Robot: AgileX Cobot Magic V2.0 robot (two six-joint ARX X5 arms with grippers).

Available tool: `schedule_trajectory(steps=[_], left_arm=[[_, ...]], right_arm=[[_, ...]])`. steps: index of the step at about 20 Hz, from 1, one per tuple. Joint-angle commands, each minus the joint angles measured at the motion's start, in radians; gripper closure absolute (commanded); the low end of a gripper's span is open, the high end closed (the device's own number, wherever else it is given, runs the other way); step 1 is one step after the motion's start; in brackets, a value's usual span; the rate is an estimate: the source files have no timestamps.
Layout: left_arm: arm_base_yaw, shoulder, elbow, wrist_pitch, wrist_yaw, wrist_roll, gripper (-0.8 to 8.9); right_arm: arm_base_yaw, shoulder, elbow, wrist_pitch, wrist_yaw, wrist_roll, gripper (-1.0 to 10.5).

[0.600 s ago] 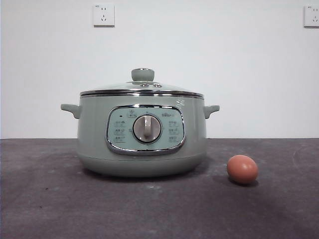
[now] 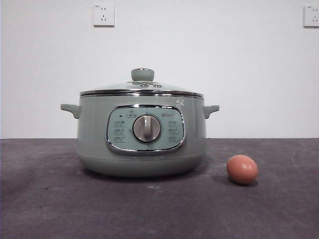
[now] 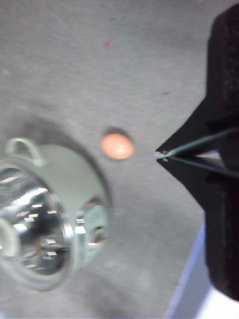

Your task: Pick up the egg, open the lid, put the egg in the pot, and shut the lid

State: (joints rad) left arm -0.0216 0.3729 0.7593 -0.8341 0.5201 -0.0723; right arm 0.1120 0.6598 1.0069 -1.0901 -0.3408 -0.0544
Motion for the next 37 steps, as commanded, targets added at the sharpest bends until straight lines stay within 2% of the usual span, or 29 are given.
schedule_trajectory(steps=[1,5,8,9,10,11,12,13,14,23,33,37], left_arm=[[0.001,0.04,0.043,-0.088,0.071,0.077,8.2],[0.001,0.083,0.086,-0.225,0.095,0.137,8.2],[0.001,0.083,0.086,-0.242,0.087,0.137,8.12],[0.001,0.083,0.086,-0.244,0.087,0.136,7.8],[0.001,0.084,0.086,-0.245,0.085,0.132,6.53],[0.001,0.084,0.086,-0.245,0.083,0.121,3.95],[0.001,0.085,0.086,-0.245,0.084,0.121,2.12],[0.001,0.085,0.087,-0.245,0.084,0.121,1.56],[0.001,0.085,0.087,-0.245,0.084,0.121,1.56],[0.001,0.085,0.087,-0.244,0.085,0.121,1.57],[0.001,0.085,0.087,-0.244,0.085,0.121,1.57],[0.001,0.085,0.087,-0.244,0.085,0.121,1.57]], right_arm=[[0.002,0.066,0.092,-0.134,-0.002,-0.098,9.6],[0.023,0.1,0.133,-0.219,-0.001,-0.098,9.6],[0.029,0.105,0.133,-0.227,-0.001,-0.097,9.4],[0.03,0.105,0.133,-0.227,-0.001,-0.096,9.4],[0.03,0.105,0.133,-0.227,-0.001,-0.093,9.2],[0.03,0.105,0.133,-0.224,-0.001,-0.092,8.0],[0.03,0.105,0.133,-0.22,-0.001,-0.086,6.5],[0.03,0.105,0.133,-0.215,-0.001,-0.067,4.6],[0.03,0.105,0.133,-0.213,-0.001,-0.066,3.7],[0.051,0.179,0.133,-0.145,-0.002,-0.031,3.8],[0.211,0.538,0.133,0.078,0.008,0.04,3.8],[0.264,0.692,0.133,0.152,0.074,0.058,3.8]])
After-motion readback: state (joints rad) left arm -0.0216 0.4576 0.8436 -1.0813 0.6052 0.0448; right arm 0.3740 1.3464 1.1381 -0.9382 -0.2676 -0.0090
